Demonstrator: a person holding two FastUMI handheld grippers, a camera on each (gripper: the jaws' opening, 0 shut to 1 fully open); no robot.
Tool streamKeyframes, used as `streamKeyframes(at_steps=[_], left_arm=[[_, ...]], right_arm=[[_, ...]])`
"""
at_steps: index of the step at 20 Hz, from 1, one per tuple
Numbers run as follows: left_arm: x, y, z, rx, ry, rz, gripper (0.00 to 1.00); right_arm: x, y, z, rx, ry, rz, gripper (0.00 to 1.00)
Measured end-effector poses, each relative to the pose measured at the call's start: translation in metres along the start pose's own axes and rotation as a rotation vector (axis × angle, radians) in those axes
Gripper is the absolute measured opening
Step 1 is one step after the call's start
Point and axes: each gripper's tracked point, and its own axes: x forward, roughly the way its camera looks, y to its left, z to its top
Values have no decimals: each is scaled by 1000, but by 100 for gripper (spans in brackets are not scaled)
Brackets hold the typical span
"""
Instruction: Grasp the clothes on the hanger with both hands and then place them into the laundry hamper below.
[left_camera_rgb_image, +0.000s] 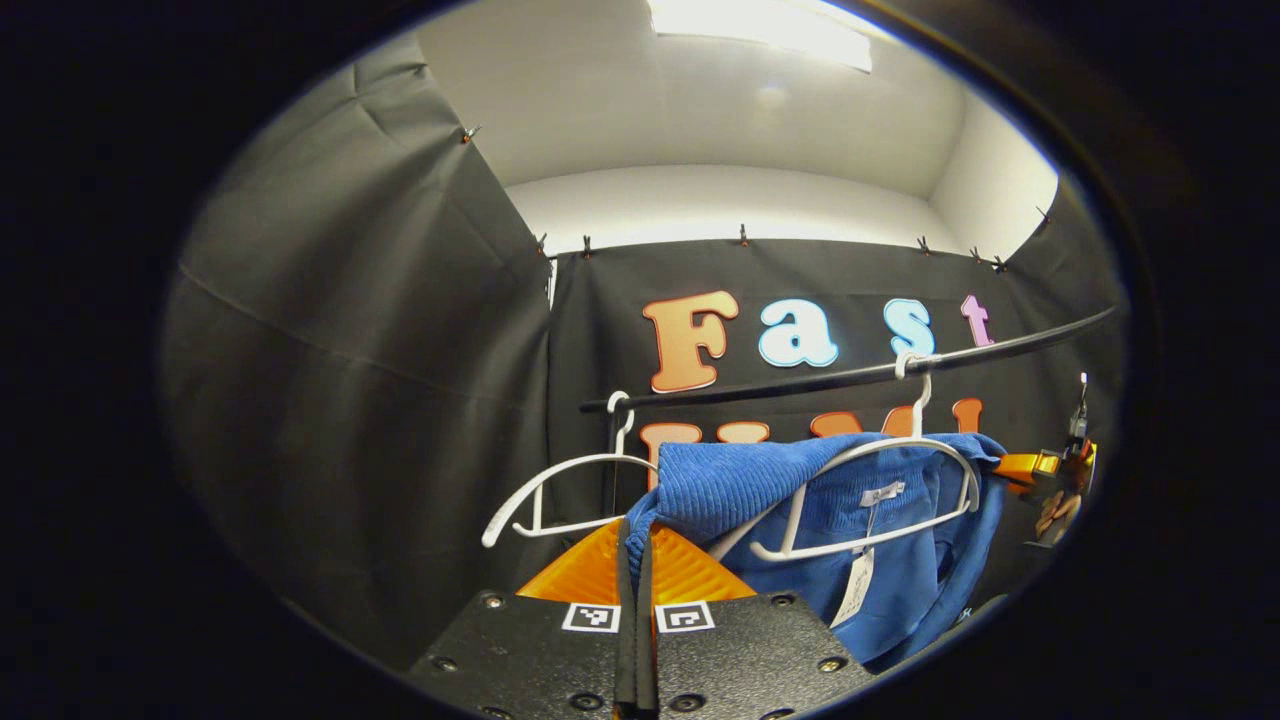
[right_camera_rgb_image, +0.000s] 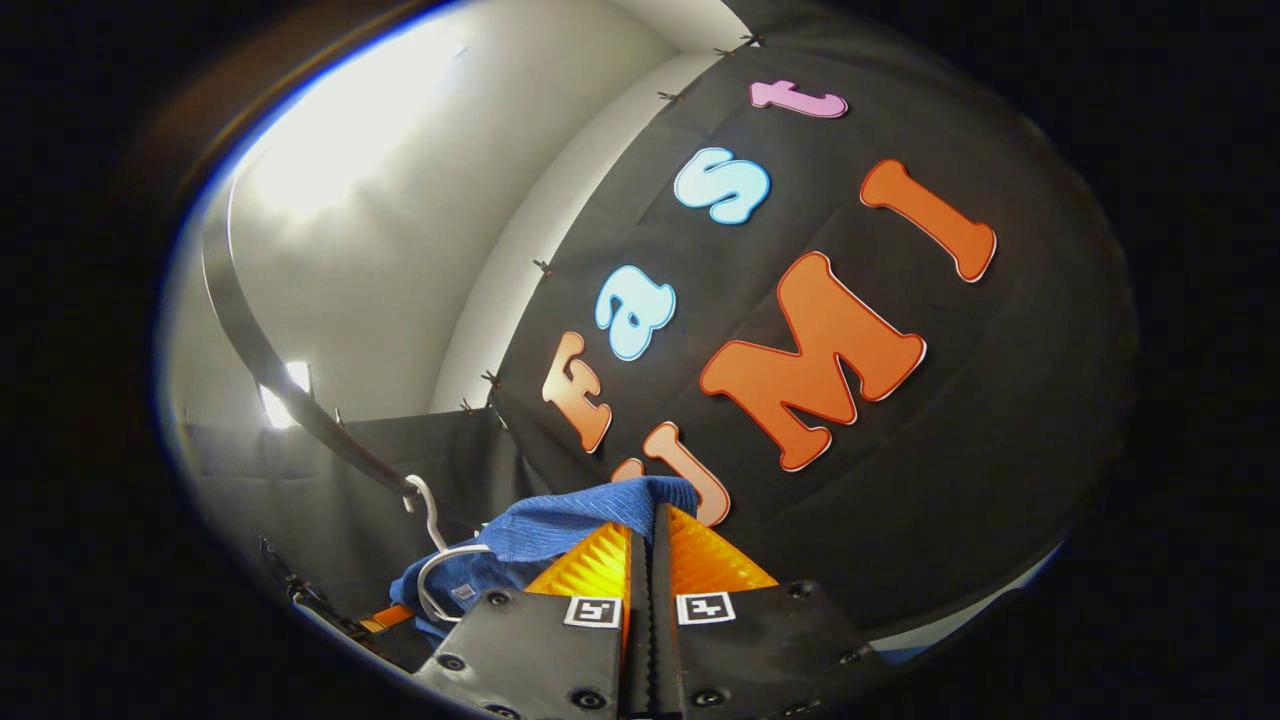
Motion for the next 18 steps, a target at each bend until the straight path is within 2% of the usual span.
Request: streamKeyframes(at_steps=[4,7,10,13,16,18], left_arm=[[6,-4,-23,-15,43,-13,0],[12,-8,-42,-1,67,-19,0],[4,-9,-61,-11,68,-26,0],[1,-6,-80,-19,91,-22,0],[-7,-16,-102,-66,133,-57,0],[-12,-21,-116,-56,152,-64,0]], right_arm=[[9,-25,-11,-27,30,-80,7],[14,-49,-14,-69,30,-167,7],[5,-54,-18,-70,37,-190,7],[-6,-53,-15,-142,27,-212,7],[-20,-51,-22,-175,45,-229,6],[-31,-52,-27,-191,58,-244,7]])
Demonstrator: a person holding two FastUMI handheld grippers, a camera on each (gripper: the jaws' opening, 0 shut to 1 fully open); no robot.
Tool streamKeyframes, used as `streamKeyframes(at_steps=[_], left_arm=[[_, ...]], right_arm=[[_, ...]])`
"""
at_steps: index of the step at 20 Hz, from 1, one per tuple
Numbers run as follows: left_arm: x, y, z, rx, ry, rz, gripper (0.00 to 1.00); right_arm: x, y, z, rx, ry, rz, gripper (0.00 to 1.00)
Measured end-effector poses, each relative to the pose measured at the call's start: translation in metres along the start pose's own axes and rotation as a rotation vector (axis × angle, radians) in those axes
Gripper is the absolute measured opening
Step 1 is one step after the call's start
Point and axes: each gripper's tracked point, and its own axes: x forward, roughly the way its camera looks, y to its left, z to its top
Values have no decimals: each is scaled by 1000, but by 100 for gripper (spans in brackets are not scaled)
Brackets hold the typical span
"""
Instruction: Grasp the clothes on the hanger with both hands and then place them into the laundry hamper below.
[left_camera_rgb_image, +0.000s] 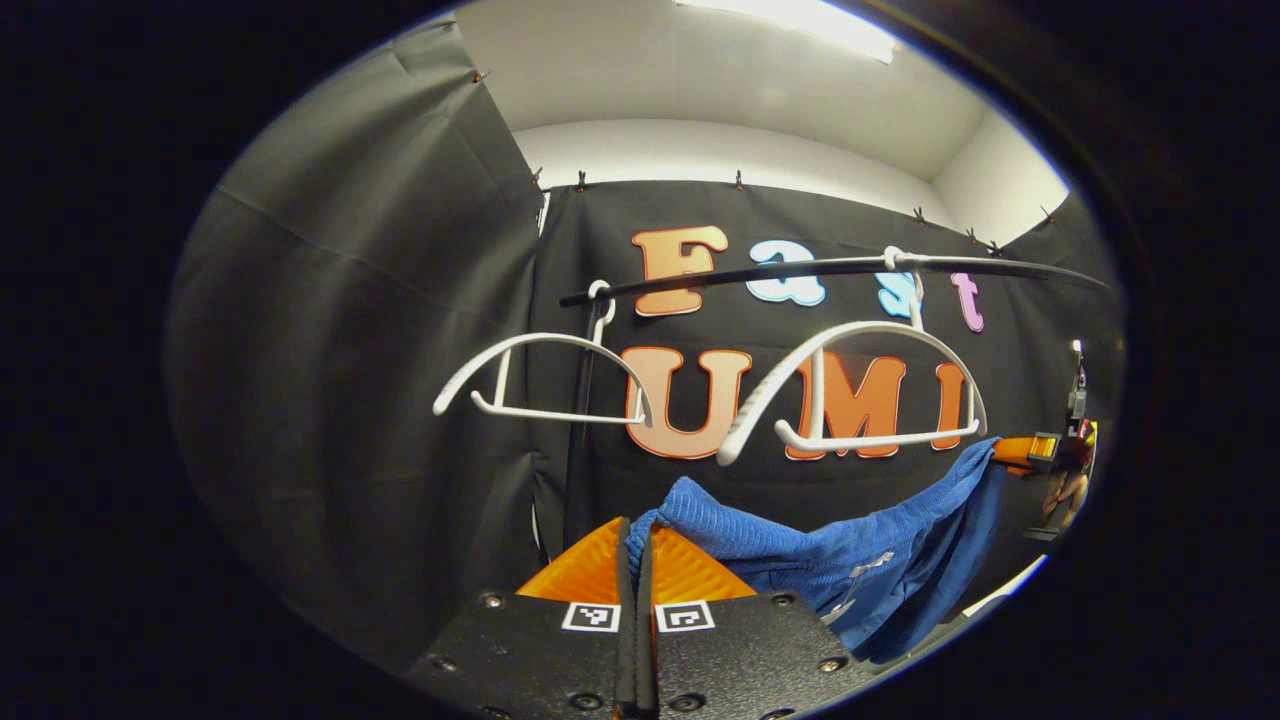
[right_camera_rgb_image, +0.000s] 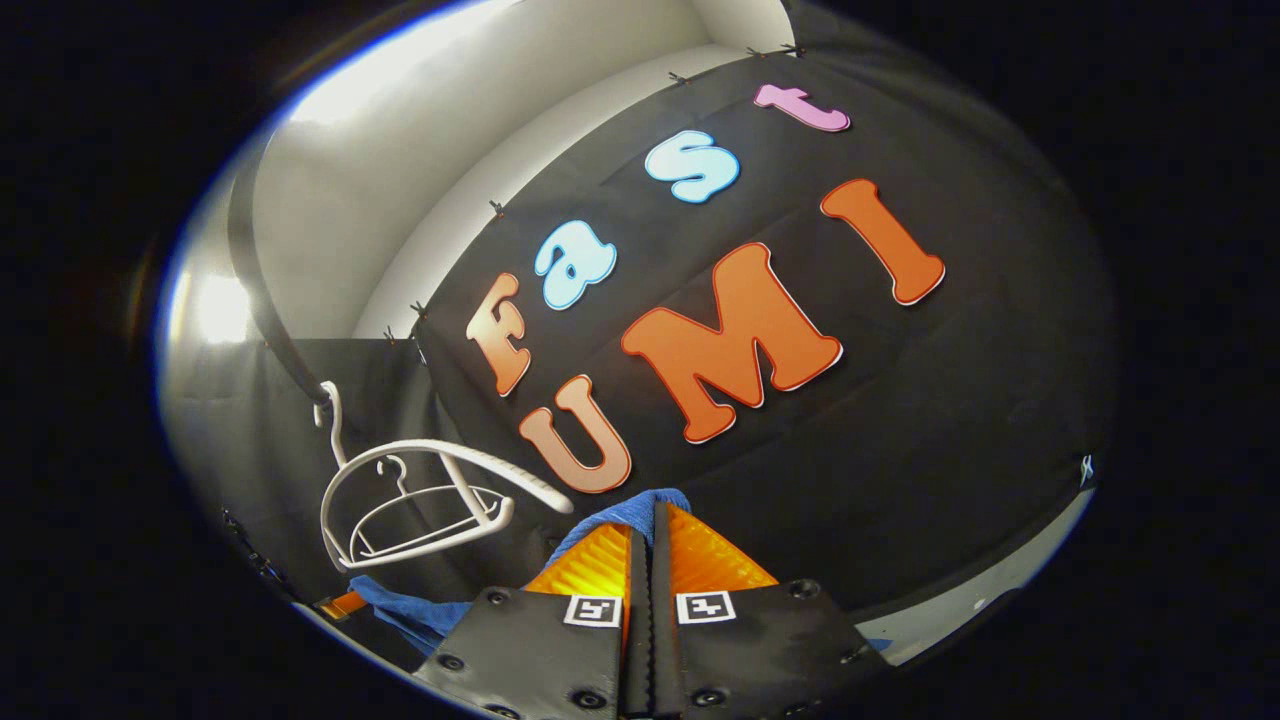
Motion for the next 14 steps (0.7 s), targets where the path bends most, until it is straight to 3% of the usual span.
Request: streamKeyframes(at_steps=[5,14], left_arm=[[-13,-32,-36,-61,53,-55,0],[-38,-118,-84,-33,102,-181,1]], right_arm=[[-27,-22,-30,-145,47,-102,6],[-82,-13,-80,-296,101,-143,7]])
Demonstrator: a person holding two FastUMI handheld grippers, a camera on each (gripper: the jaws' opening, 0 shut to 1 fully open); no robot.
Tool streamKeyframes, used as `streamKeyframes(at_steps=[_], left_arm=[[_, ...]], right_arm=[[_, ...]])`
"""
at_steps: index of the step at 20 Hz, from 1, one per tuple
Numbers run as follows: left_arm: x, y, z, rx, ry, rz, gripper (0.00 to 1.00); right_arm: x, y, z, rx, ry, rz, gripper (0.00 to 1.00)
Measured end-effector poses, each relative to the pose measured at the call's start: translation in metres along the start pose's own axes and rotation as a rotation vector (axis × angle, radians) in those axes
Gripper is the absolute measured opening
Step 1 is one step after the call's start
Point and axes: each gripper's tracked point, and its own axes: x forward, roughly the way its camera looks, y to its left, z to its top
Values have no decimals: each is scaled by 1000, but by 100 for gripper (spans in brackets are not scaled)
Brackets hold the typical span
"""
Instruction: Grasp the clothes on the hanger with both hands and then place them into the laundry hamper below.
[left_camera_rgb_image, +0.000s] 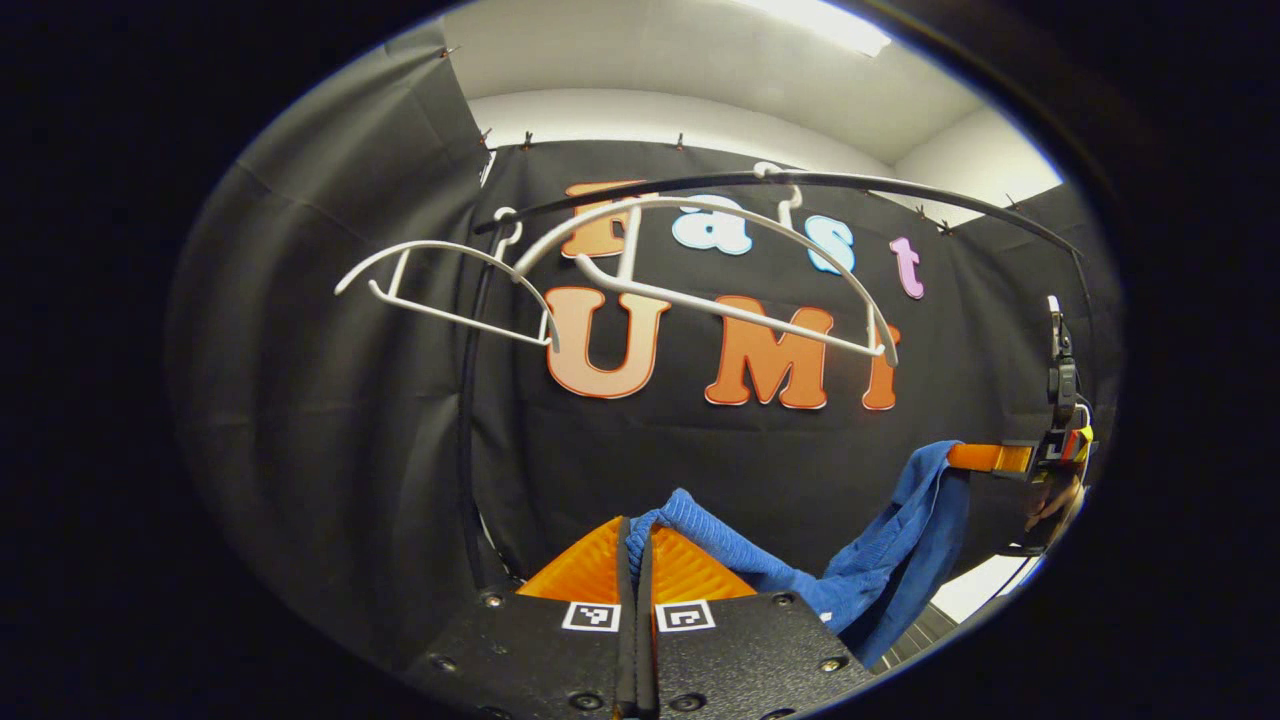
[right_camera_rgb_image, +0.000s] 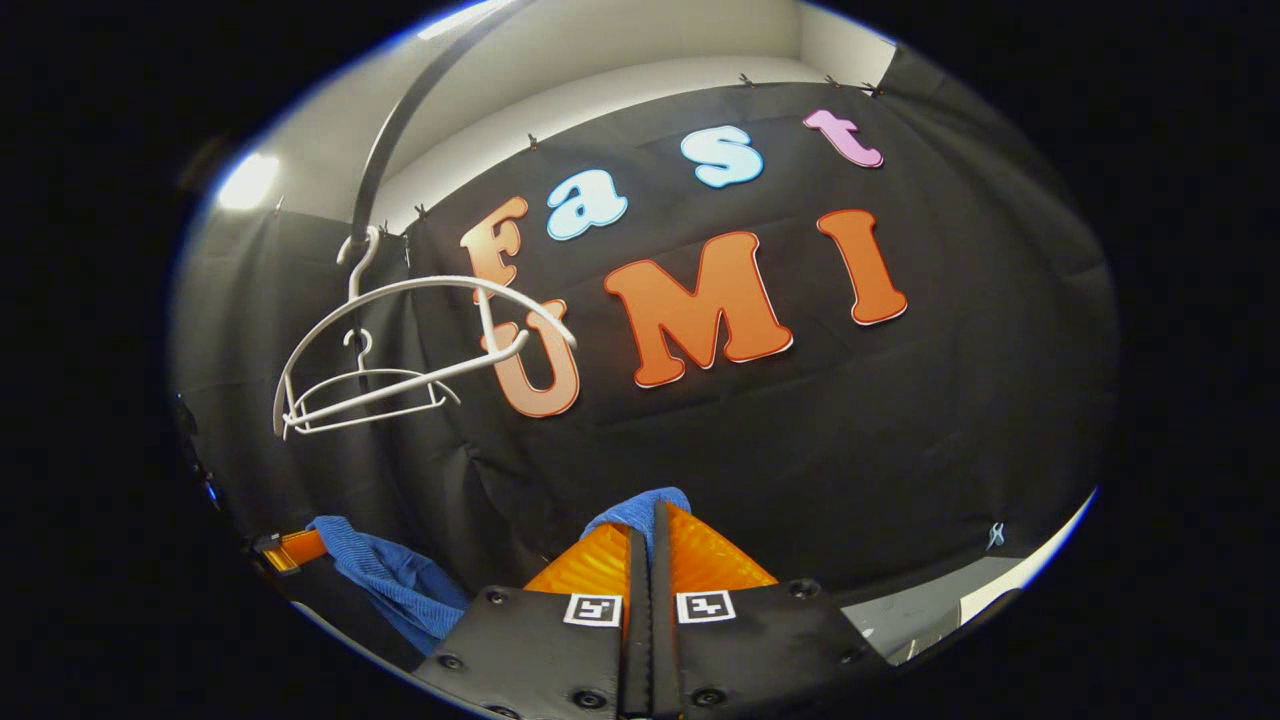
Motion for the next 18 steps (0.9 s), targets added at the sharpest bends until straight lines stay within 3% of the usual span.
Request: streamKeyframes(at_steps=[7,18], left_arm=[[10,-68,-40,6,59,-90,0],[40,-116,-131,31,207,-96,0]], right_arm=[[-23,-2,-47,-36,6,-36,7],[-26,20,-156,-34,98,-22,7]])
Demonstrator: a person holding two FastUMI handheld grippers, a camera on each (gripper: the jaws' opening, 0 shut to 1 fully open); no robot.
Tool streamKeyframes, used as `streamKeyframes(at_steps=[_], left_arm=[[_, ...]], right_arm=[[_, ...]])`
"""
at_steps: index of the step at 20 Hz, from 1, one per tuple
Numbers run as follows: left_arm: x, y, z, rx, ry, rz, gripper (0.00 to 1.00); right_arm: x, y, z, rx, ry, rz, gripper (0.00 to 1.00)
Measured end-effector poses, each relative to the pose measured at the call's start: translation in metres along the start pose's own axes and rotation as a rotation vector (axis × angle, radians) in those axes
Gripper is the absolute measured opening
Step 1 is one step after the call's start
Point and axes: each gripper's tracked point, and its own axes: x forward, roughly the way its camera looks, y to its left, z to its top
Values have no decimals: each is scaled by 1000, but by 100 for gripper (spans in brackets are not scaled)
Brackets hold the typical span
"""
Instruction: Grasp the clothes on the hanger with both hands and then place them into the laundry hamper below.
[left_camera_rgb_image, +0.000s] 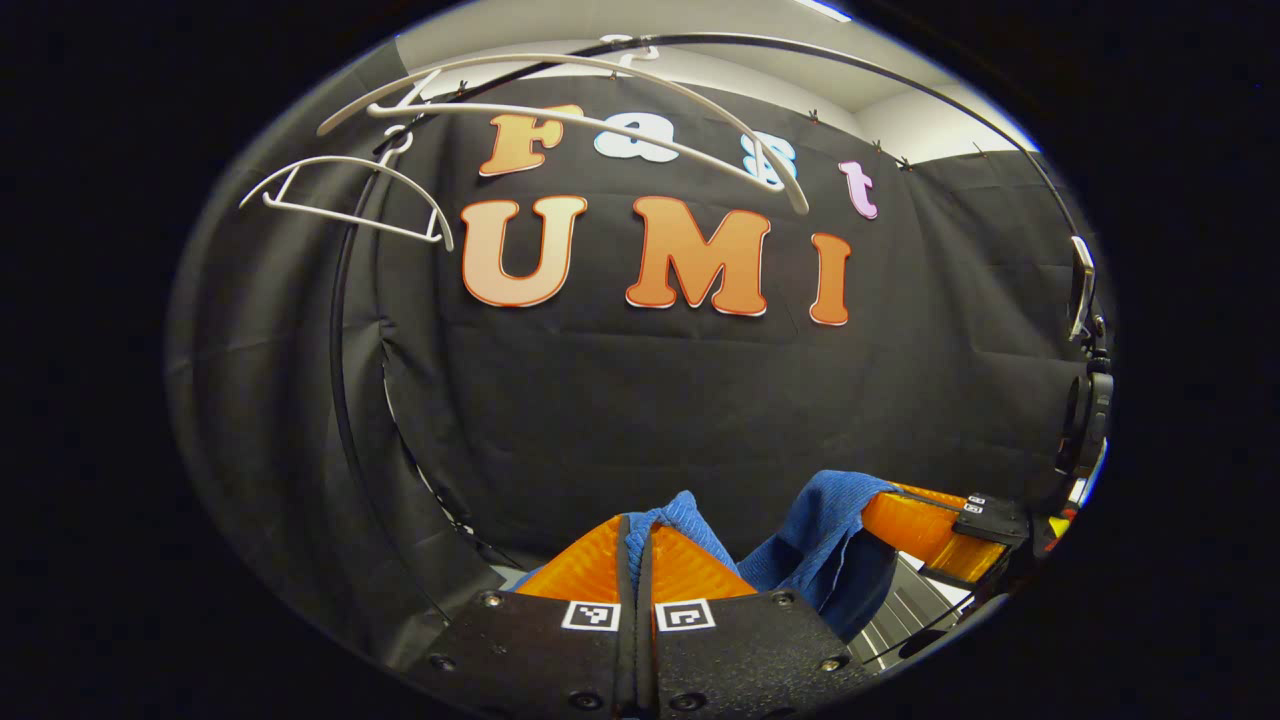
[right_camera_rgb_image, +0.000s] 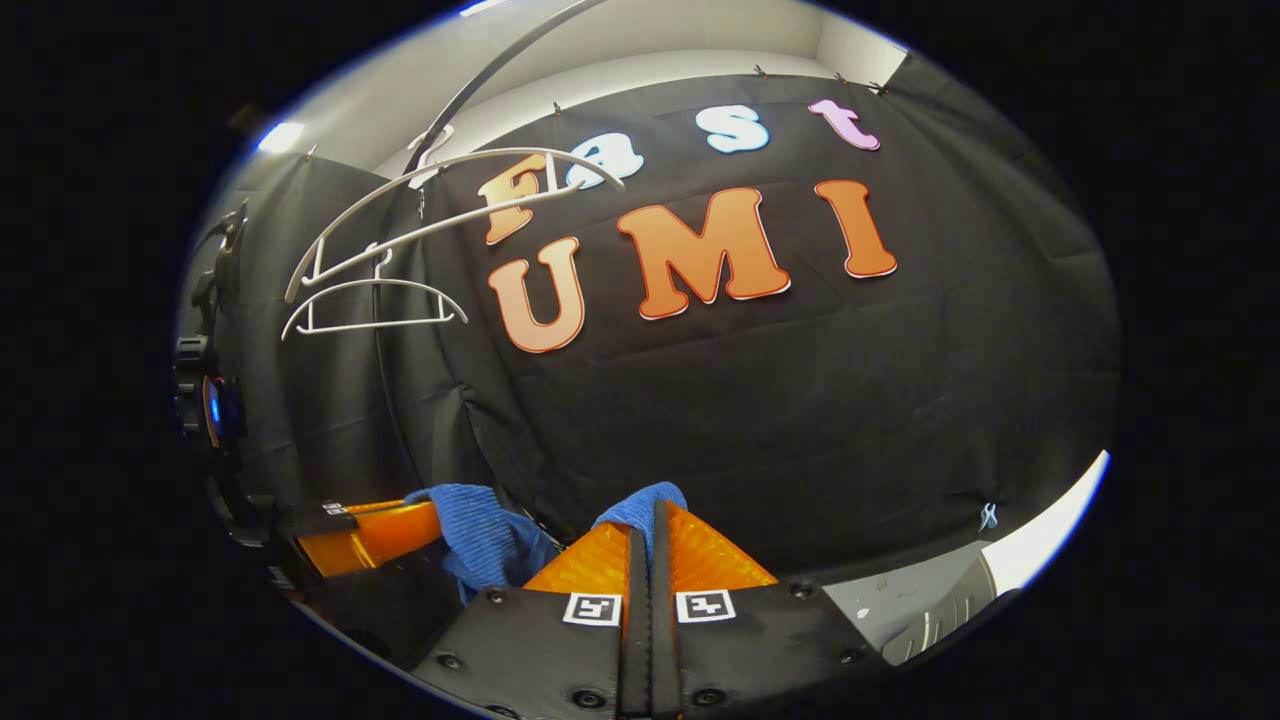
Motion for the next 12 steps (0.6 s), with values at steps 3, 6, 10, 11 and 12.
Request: streamKeyframes(at_steps=[3,6,10,11,12], left_arm=[[12,-5,-24,-24,32,-5,0],[31,-8,-57,-53,87,-6,0],[45,-3,-103,-97,169,-3,0],[49,0,-113,-96,183,3,0],[52,2,-121,-102,193,9,0]], right_arm=[[8,-2,-24,-16,22,-5,7],[19,-11,-52,-10,65,-16,7],[35,-30,-90,1,119,-49,7],[41,-35,-99,3,130,-59,7],[47,-40,-106,5,135,-71,7]])
